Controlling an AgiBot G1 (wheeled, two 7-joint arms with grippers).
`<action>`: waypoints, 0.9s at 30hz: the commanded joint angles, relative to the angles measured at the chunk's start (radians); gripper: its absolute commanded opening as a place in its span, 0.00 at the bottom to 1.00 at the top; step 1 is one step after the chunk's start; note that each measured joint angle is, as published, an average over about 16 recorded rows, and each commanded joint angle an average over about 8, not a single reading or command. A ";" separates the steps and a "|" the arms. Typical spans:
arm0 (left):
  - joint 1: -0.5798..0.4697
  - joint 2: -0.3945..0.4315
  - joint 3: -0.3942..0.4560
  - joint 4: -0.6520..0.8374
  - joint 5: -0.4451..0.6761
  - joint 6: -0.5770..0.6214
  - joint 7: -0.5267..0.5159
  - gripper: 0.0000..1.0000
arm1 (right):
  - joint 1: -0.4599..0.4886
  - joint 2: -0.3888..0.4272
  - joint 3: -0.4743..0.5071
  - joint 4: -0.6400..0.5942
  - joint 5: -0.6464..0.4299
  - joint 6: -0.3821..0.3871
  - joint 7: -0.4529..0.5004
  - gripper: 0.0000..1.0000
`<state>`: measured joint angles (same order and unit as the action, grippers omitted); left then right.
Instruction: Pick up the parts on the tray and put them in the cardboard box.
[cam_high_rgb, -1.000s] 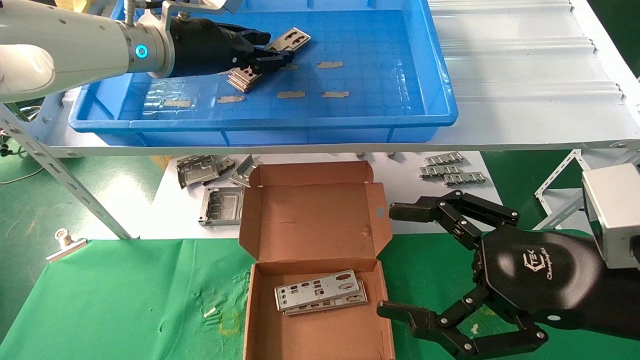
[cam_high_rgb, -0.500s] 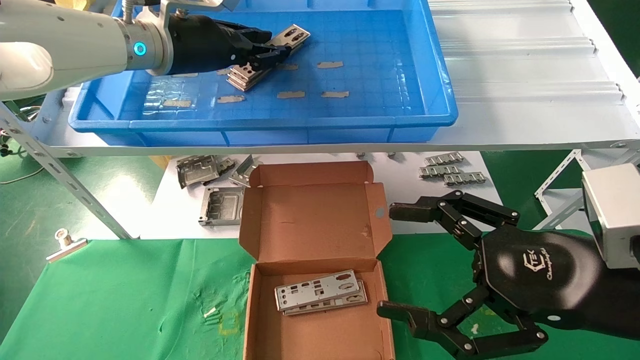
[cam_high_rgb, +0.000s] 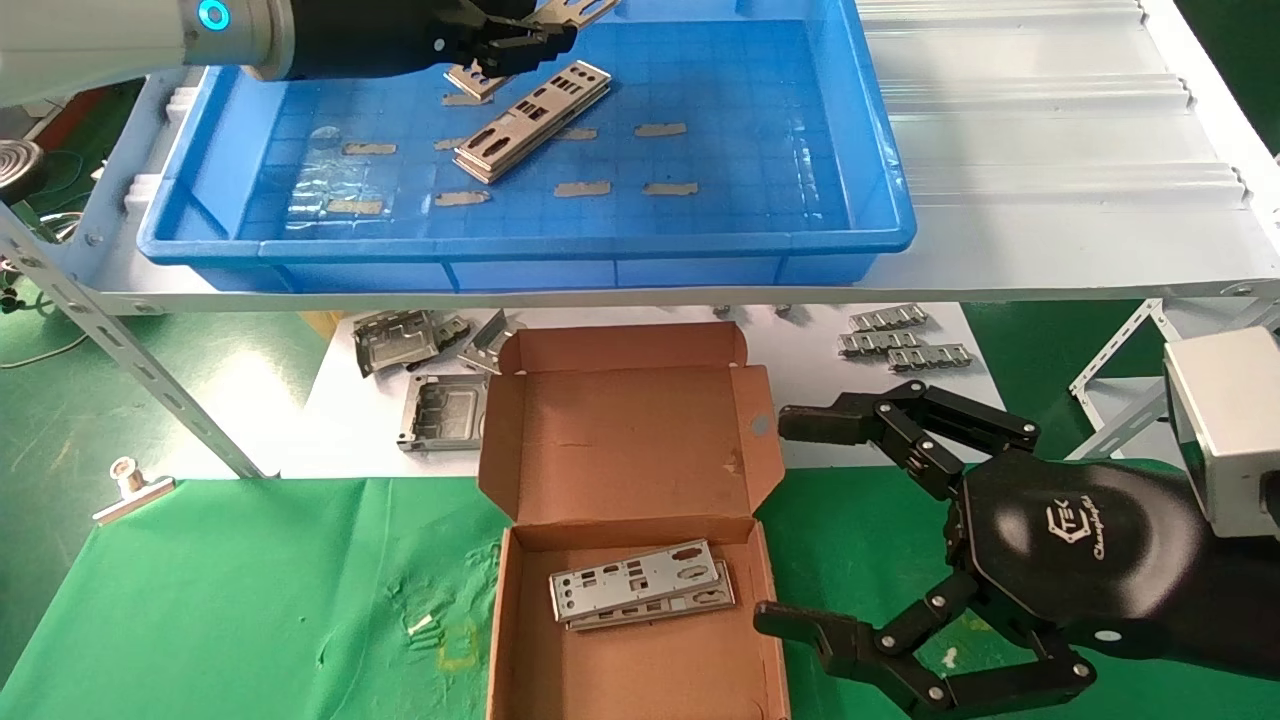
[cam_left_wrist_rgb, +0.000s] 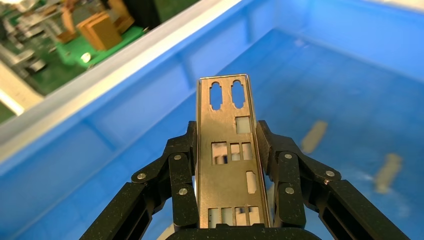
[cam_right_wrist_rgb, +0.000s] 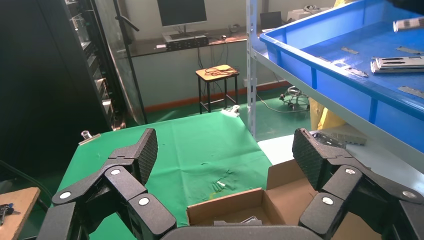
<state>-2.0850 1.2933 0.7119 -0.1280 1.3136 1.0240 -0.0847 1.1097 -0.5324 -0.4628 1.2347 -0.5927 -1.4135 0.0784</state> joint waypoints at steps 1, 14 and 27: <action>-0.016 -0.011 -0.003 0.001 -0.005 0.030 0.008 0.00 | 0.000 0.000 0.000 0.000 0.000 0.000 0.000 1.00; 0.036 -0.185 -0.025 -0.111 -0.116 0.572 0.152 0.00 | 0.000 0.000 0.000 0.000 0.000 0.000 0.000 1.00; 0.362 -0.420 0.082 -0.651 -0.283 0.503 0.236 0.00 | 0.000 0.000 0.000 0.000 0.000 0.000 0.000 1.00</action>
<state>-1.7155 0.9022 0.7894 -0.7442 1.0400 1.5151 0.1367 1.1097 -0.5324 -0.4628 1.2347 -0.5927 -1.4135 0.0784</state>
